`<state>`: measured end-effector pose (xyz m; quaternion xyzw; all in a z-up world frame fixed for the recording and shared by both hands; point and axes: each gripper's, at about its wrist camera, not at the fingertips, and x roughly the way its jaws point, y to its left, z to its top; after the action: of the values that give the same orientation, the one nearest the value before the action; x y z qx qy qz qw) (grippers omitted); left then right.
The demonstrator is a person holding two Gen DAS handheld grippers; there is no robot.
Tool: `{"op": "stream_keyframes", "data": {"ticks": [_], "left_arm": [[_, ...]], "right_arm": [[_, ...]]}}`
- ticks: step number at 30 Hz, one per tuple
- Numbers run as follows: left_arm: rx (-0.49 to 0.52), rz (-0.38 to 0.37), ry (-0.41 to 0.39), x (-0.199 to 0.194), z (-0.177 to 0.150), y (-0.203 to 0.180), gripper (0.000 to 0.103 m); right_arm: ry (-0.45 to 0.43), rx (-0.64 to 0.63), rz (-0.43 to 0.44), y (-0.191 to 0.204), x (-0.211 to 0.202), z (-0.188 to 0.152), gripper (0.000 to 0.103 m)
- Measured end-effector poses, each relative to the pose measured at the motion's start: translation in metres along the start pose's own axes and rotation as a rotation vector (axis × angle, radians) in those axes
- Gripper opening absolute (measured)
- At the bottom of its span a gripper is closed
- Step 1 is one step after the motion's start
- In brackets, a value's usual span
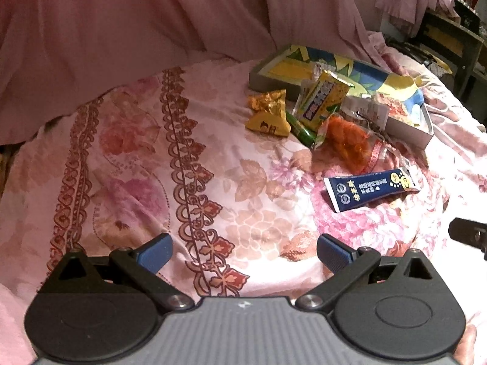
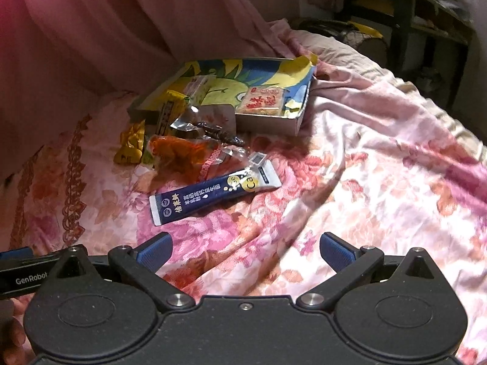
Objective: Organize snacks
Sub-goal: 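Withdraw both tools back toward the remaining snack pile, then grasp the blue calcium stick pack with the right tool while the left tool grasps the orange snack bag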
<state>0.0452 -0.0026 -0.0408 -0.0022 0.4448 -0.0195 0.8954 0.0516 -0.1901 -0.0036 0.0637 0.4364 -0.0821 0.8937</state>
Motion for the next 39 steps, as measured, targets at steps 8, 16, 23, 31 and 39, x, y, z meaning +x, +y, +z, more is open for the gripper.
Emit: {"op": "stream_keyframes", "data": {"ticks": [8,16,23,31,39], "left_arm": [[0.008,-0.009,0.066,0.017,0.004,-0.005,0.102],[0.035,0.006,0.117,0.032,0.005,-0.013,0.102],[0.115,0.026,0.132,0.04,0.018,-0.024,0.103],[0.2,-0.111,0.132,0.052,0.07,-0.03,0.103],[0.278,-0.228,-0.029,0.083,0.101,-0.035,0.103]], "right_arm": [[0.025,-0.104,-0.009,-0.001,0.021,0.028,0.102],[0.044,-0.051,0.02,-0.01,0.05,0.042,0.102],[0.102,0.07,0.088,-0.021,0.073,0.047,0.102],[0.173,0.277,0.183,-0.042,0.085,0.046,0.102],[0.209,0.302,0.196,-0.04,0.101,0.044,0.102]]}}
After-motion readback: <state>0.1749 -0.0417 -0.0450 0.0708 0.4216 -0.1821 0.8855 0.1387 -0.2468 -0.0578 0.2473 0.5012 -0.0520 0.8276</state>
